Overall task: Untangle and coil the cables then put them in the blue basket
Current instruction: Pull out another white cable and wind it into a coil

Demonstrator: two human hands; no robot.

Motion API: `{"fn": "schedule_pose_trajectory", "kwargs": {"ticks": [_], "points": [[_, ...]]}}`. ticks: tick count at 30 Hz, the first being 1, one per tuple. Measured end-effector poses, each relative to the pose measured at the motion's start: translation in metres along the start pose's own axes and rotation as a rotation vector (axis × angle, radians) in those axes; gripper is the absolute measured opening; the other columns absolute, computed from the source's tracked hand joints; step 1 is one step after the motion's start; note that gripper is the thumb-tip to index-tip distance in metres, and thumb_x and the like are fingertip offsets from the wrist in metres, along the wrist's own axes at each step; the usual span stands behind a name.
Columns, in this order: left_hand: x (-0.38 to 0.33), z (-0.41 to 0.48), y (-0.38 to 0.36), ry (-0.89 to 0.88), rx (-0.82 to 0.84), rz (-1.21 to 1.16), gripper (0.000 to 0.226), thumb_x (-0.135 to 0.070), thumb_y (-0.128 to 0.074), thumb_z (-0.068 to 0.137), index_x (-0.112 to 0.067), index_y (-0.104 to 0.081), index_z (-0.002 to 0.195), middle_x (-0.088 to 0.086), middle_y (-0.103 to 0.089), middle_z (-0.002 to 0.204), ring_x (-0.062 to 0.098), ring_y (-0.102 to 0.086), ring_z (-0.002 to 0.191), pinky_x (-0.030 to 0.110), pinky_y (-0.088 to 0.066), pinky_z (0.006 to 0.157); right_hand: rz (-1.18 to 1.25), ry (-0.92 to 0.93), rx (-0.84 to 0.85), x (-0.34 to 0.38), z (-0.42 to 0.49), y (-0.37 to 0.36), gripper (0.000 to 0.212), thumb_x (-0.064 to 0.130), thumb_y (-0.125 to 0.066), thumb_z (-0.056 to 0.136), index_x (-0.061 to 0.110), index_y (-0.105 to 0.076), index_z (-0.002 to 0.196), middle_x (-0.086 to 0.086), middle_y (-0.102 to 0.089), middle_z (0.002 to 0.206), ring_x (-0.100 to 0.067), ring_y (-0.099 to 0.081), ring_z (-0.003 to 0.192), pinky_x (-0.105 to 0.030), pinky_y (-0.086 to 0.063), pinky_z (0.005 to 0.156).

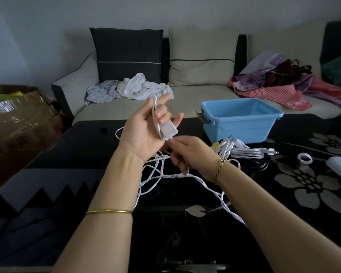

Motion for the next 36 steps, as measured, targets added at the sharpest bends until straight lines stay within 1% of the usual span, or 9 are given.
{"fn": "schedule_pose_trajectory", "kwargs": {"ticks": [4,9,13,16,19,21,25,29,36], "points": [[-0.021,0.001,0.003,-0.207,-0.105,0.144,0.039,-0.029,-0.029,0.104,-0.004,-0.042,0.131,-0.007,-0.042,0.054,0.005,-0.042,0.050,0.040,-0.056,0.085,-0.269,-0.023,0.162,-0.009,-0.008,-0.010,0.016,0.014,-0.052,0.094,0.014,-0.068,0.091,-0.005,-0.063,0.058,-0.016,-0.061,0.066,-0.032,-0.053,0.079],[-0.036,-0.009,0.014,-0.446,-0.318,0.572,0.025,-0.025,-0.033,0.104,-0.028,-0.056,0.095,-0.007,-0.050,0.052,0.006,-0.048,0.053,0.049,-0.048,0.094,-0.242,-0.086,0.287,-0.005,-0.015,-0.020,0.014,0.007,-0.049,0.094,0.004,-0.060,0.103,-0.007,-0.063,0.068,-0.017,-0.063,0.053,-0.023,-0.055,0.062],[-0.039,-0.017,0.009,-0.561,-0.369,1.103,0.024,-0.019,-0.035,0.104,-0.027,-0.057,0.098,-0.005,-0.057,0.062,0.001,-0.048,0.056,0.018,-0.042,0.065,-0.432,0.007,0.190,0.015,-0.016,-0.012,0.010,0.013,-0.060,0.089,0.004,-0.065,0.088,-0.002,-0.062,0.063,-0.011,-0.061,0.049,-0.018,-0.051,0.060],[-0.029,-0.014,0.004,-0.510,-0.266,1.430,0.021,-0.018,-0.039,0.101,-0.003,-0.053,0.100,0.004,-0.057,0.072,0.008,-0.050,0.061,0.024,-0.042,0.064,-0.448,0.101,-0.040,0.031,-0.014,0.011,0.008,0.012,-0.066,0.084,0.007,-0.067,0.077,0.003,-0.059,0.058,-0.007,-0.056,0.043,-0.013,-0.044,0.048],[-0.015,-0.009,-0.002,-0.432,-0.124,1.727,0.022,-0.018,-0.042,0.100,-0.004,-0.044,0.083,0.002,-0.048,0.076,0.019,-0.045,0.070,0.033,-0.033,0.064,-0.466,0.155,-0.228,0.039,-0.013,0.030,0.014,0.006,-0.065,0.078,0.018,-0.065,0.072,0.008,-0.059,0.062,-0.006,-0.058,0.050,-0.012,-0.044,0.050],[-0.007,-0.008,-0.008,-0.361,-0.046,1.789,0.024,-0.016,-0.043,0.099,-0.009,-0.038,0.076,-0.002,-0.039,0.072,0.019,-0.041,0.070,0.031,-0.028,0.065,-0.608,0.216,-0.343,0.044,-0.014,0.035,0.017,0.003,-0.061,0.073,0.019,-0.064,0.074,0.008,-0.060,0.068,-0.009,-0.056,0.062,-0.011,-0.043,0.059],[0.007,-0.010,-0.006,-0.012,-0.012,1.756,0.036,-0.039,-0.047,0.097,-0.012,-0.043,0.072,-0.002,-0.045,0.067,0.013,-0.045,0.059,0.031,-0.035,0.058,-0.756,0.261,-0.529,0.044,-0.012,0.041,0.014,0.005,-0.060,0.074,0.013,-0.062,0.086,-0.004,-0.058,0.091,-0.023,-0.054,0.083,-0.035,-0.045,0.072],[0.003,-0.014,0.006,0.144,-0.039,1.923,0.030,-0.034,-0.057,0.091,-0.013,-0.045,0.074,0.000,-0.048,0.068,0.012,-0.048,0.049,0.023,-0.036,0.043,-0.965,0.267,-0.685,0.043,-0.015,0.045,0.026,0.034,-0.070,0.076,0.017,-0.061,0.093,-0.002,-0.055,0.100,-0.025,-0.049,0.098,-0.033,-0.036,0.076],[-0.030,-0.026,0.006,0.033,-0.185,1.874,0.026,-0.027,-0.048,0.096,-0.011,-0.045,0.075,0.006,-0.050,0.066,0.021,-0.048,0.056,0.027,-0.041,0.051,-0.978,0.001,-0.575,0.023,0.004,0.027,0.026,0.044,-0.059,0.085,0.020,-0.055,0.093,-0.001,-0.053,0.101,-0.025,-0.056,0.085,-0.030,-0.040,0.064]]}}
Point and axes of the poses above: each hand's wrist, its own z-axis towards the middle knuckle, its own y-axis out of the back of the hand, x = y × z, the point moved 7 cm from there along z, towards the middle knuckle
